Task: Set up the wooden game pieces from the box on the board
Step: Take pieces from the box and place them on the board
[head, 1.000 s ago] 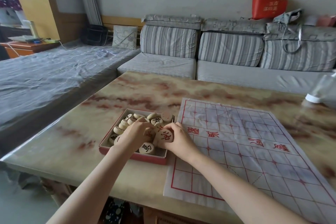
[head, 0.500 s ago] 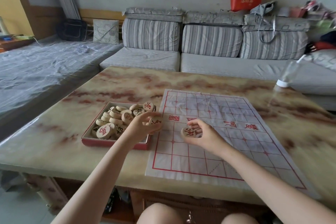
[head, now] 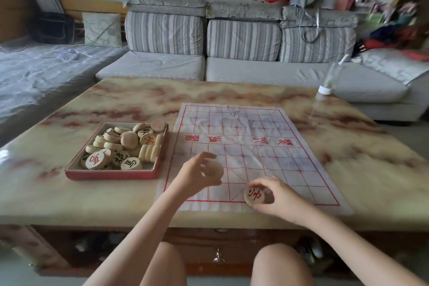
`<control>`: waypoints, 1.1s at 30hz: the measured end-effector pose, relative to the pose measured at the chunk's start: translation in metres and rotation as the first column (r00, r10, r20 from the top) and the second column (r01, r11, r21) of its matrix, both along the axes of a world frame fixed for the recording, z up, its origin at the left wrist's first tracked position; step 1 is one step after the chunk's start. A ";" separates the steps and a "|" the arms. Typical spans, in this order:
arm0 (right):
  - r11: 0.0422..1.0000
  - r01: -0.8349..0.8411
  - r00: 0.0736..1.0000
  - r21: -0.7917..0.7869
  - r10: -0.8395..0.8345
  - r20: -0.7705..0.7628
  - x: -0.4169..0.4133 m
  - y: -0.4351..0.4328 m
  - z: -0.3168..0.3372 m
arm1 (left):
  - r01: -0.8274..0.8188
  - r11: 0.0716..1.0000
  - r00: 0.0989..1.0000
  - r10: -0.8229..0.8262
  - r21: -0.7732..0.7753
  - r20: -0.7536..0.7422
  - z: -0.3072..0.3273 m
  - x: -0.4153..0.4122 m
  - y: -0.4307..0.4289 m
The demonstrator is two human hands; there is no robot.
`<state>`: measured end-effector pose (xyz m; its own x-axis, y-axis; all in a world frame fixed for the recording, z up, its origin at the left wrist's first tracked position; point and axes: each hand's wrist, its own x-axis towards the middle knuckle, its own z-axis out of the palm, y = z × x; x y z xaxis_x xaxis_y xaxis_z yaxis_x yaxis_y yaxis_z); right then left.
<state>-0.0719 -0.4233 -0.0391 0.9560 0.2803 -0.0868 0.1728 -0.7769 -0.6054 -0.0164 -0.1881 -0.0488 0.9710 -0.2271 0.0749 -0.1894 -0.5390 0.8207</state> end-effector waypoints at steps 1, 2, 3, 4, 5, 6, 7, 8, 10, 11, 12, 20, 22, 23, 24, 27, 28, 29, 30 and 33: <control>1.000 -0.004 1.000 -0.003 0.004 0.008 -0.002 -0.002 -0.004 | -0.015 1.000 1.000 0.015 0.009 0.005 -0.003 -0.001 -0.001; 1.000 -0.007 1.000 0.004 0.007 0.019 -0.002 -0.004 -0.007 | -0.029 0.999 0.999 0.029 0.018 0.013 -0.004 -0.001 -0.002; 1.000 -0.013 0.999 0.014 0.012 0.033 -0.002 -0.005 -0.010 | -0.043 0.999 0.999 0.042 0.029 0.027 -0.006 -0.002 -0.002; 1.000 -0.018 0.999 0.023 0.017 0.044 -0.002 -0.005 -0.013 | -0.050 0.998 0.998 0.049 0.031 0.033 -0.008 -0.001 -0.002; 0.999 -0.025 0.998 0.028 0.024 0.050 -0.001 -0.004 -0.014 | -0.052 0.998 0.998 0.051 0.034 0.034 -0.009 -0.001 -0.003; 0.999 -0.031 0.998 0.032 0.029 0.055 -0.001 -0.004 -0.016 | -0.051 0.998 0.998 0.050 0.039 0.030 -0.010 -0.001 -0.004; 0.999 -0.036 0.998 0.036 0.033 0.060 0.000 -0.004 -0.017 | -0.050 0.998 0.998 0.049 0.044 0.031 -0.010 -0.001 -0.004; 0.998 -0.039 0.997 0.040 0.036 0.062 0.001 -0.004 -0.018 | -0.049 0.998 0.998 0.048 0.046 0.028 -0.011 -0.001 -0.005; 0.998 -0.044 0.997 0.045 0.042 0.059 0.002 -0.004 -0.019 | -0.055 0.997 0.998 0.054 0.053 0.025 -0.013 0.001 -0.007; 0.998 -0.051 0.997 0.043 0.048 0.055 0.002 -0.004 -0.020 | -0.060 0.997 0.998 0.059 0.056 0.027 -0.014 0.002 -0.008; 0.997 -0.060 0.997 0.042 0.058 0.052 0.002 -0.005 -0.021 | -0.067 0.996 0.997 0.065 0.058 0.031 -0.015 0.004 -0.009; 0.986 0.042 0.994 0.163 -0.057 0.091 0.005 -0.017 -0.009 | -0.065 0.997 0.998 0.065 0.042 0.023 -0.013 0.031 -0.037; 0.976 0.104 0.987 0.194 -0.125 0.103 0.007 -0.025 -0.007 | -0.049 0.998 0.999 0.048 0.049 0.023 -0.011 0.043 -0.053; 0.969 0.133 0.982 0.208 -0.157 0.103 0.008 -0.029 -0.007 | -0.036 0.998 0.999 0.035 0.052 0.025 -0.010 0.049 -0.062; 0.963 0.154 0.978 0.222 -0.180 0.102 0.009 -0.032 -0.007 | -0.023 0.998 0.999 0.021 0.058 0.026 -0.009 0.055 -0.070; 0.948 0.185 0.973 0.258 -0.214 0.088 0.012 -0.040 -0.007 | -0.012 0.996 1.000 0.011 0.087 0.007 -0.010 0.072 -0.087; 0.946 0.186 0.973 0.268 -0.216 0.087 0.012 -0.041 -0.007 | -0.017 0.996 1.000 0.017 0.093 0.003 -0.011 0.077 -0.090; 0.944 0.186 0.972 0.273 -0.217 0.086 0.013 -0.042 -0.007 | -0.025 0.995 1.000 0.024 0.101 0.003 -0.012 0.081 -0.092; 0.941 0.189 0.972 0.280 -0.220 0.082 0.015 -0.042 -0.007 | -0.037 0.993 0.999 0.036 0.113 0.007 -0.014 0.085 -0.094; 0.934 0.198 0.969 0.296 -0.232 0.083 0.020 -0.044 -0.010 | -0.102 0.983 0.995 0.100 0.156 0.018 -0.021 0.094 -0.095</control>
